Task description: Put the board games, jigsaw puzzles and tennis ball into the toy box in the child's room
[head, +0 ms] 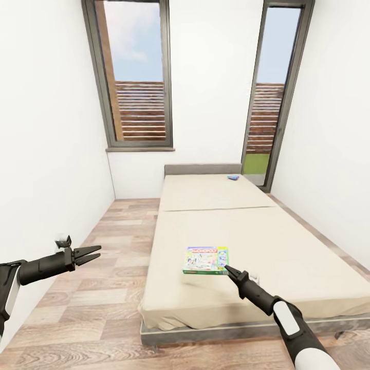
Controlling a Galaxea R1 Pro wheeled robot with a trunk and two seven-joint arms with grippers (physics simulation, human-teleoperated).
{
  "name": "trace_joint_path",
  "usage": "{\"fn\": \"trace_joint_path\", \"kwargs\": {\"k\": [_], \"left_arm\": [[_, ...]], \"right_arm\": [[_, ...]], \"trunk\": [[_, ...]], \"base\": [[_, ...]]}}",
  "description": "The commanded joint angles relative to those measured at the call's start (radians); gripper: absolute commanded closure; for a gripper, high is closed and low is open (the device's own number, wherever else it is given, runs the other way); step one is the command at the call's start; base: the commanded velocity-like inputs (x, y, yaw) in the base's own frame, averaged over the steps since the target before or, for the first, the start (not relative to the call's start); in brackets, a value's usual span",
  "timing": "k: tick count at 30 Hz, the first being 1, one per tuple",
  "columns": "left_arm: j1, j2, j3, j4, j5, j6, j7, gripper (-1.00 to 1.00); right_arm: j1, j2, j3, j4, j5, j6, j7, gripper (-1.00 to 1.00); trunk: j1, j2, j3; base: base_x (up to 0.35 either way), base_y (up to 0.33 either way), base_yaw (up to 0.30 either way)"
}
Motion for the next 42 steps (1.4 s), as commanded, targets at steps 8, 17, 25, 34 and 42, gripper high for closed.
{"fn": "trace_joint_path", "kwargs": {"k": [8,17,25,34,42], "left_arm": [[-0.001,0.0,0.0,0.0,-0.002,0.01,-0.003,-1.0],[-0.001,-0.001,0.0,0.0,-0.002,0.009,-0.003,-1.0],[-0.001,-0.001,0.0,0.0,-0.002,0.009,-0.003,-1.0],[-0.001,-0.001,0.0,0.0,-0.003,0.009,-0.003,-1.0],[-0.001,-0.002,0.0,0.0,-0.004,0.008,-0.001,-1.0]], "right_arm": [[0.003,-0.027,0.032,-0.018,0.0,0.006,0.09,1.0],[0.004,-0.029,0.034,-0.04,0.0,0.004,0.124,1.0],[0.005,-0.029,0.034,-0.041,0.0,0.003,0.129,1.0],[0.004,-0.029,0.037,-0.041,0.001,0.002,0.126,1.0],[0.001,-0.03,0.034,-0.042,0.002,0.001,0.117,1.0]], "trunk": [[-0.031,0.056,0.024],[-0.065,0.119,0.052],[-0.096,0.175,0.077],[-0.131,0.238,0.106],[-0.161,0.294,0.131]], "base": [[0.0,0.0,0.0],[0.0,0.0,0.0],[0.0,0.0,0.0],[0.0,0.0,0.0],[0.0,0.0,0.0]]}}
